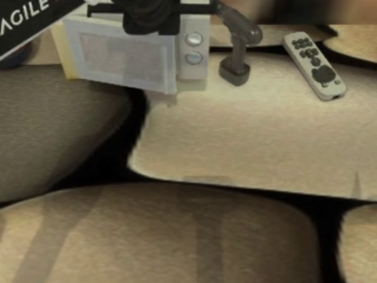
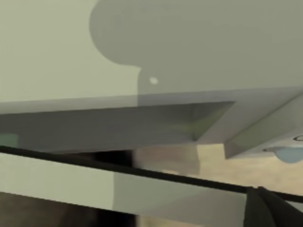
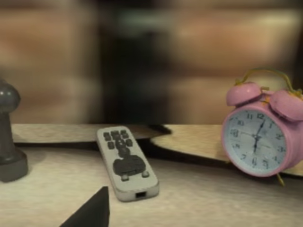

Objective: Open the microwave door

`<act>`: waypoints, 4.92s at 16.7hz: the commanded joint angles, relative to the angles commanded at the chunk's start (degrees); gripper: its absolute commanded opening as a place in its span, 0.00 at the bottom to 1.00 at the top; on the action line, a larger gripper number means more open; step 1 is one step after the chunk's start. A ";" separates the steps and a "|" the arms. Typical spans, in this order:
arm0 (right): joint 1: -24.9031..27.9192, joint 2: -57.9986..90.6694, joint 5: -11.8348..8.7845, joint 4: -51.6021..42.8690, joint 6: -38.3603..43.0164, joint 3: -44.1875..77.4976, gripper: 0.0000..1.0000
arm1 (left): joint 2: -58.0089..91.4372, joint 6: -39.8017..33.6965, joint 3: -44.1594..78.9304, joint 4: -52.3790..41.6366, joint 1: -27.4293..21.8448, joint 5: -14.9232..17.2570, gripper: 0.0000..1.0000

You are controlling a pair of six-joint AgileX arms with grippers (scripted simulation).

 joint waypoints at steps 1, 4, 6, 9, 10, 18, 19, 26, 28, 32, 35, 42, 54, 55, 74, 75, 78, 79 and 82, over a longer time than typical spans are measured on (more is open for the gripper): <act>0.00 0.00 0.00 0.00 0.00 0.00 1.00 | 0.00 0.00 0.00 0.00 0.00 0.00 0.00; 0.00 0.00 0.00 0.00 0.00 0.00 1.00 | 0.00 0.00 0.00 0.00 0.00 0.00 0.00; 0.00 0.00 0.00 0.00 0.00 0.00 1.00 | 0.00 0.00 0.00 0.00 0.00 0.00 0.00; 0.00 0.00 0.00 0.00 0.00 0.00 1.00 | 0.00 0.00 0.00 0.00 0.00 0.00 0.00; 0.00 0.00 0.00 0.00 0.00 0.00 1.00 | 0.00 0.00 0.00 0.00 0.00 0.00 0.00; 0.00 0.00 0.00 0.00 0.00 0.00 1.00 | -2.89 0.46 3.37 0.51 0.63 -0.48 0.00; 0.00 0.00 0.00 0.00 0.00 0.00 1.00 | -2.97 0.61 3.17 0.61 0.63 -0.41 0.00; 0.00 0.00 0.00 0.00 0.00 0.00 1.00 | -5.54 6.09 -7.98 3.90 1.04 3.14 0.00; 0.00 0.00 0.00 0.00 0.00 0.00 1.00 | -5.74 6.59 -8.76 4.19 1.06 3.50 0.00; 0.00 0.00 0.00 0.00 0.00 0.00 1.00 | -5.74 6.59 -8.76 4.19 1.06 3.50 0.00; 0.00 0.00 0.00 0.00 0.00 0.00 1.00 | -5.74 6.59 -8.76 4.19 1.06 3.50 0.00; 0.00 0.00 0.00 0.00 0.00 0.00 1.00 | -5.74 6.59 -8.76 4.19 1.06 3.50 0.00; 0.00 0.00 0.00 0.00 0.00 0.00 1.00 | -8.54 7.12 -5.26 4.86 1.54 3.20 0.00; 0.00 0.00 0.00 0.00 0.00 0.00 1.00 | -8.82 7.59 -5.93 5.13 1.62 3.50 0.00; 0.00 0.00 0.00 0.00 0.00 0.00 1.00 | -10.59 13.18 -15.72 7.06 2.50 7.20 0.00; 0.00 0.00 0.00 0.00 0.00 0.00 1.00 | -10.59 13.18 -15.72 7.06 2.50 7.20 0.00; 0.00 0.00 0.00 0.00 0.00 0.00 1.00 | -10.59 13.18 -15.72 7.06 2.50 7.20 0.00; 0.00 0.00 0.00 0.00 0.00 0.00 1.00 | -10.59 13.18 -15.72 7.06 2.50 7.20 0.00; 0.00 0.00 0.00 0.00 0.00 0.00 1.00 | -10.59 13.18 -15.72 7.06 2.50 7.20 0.00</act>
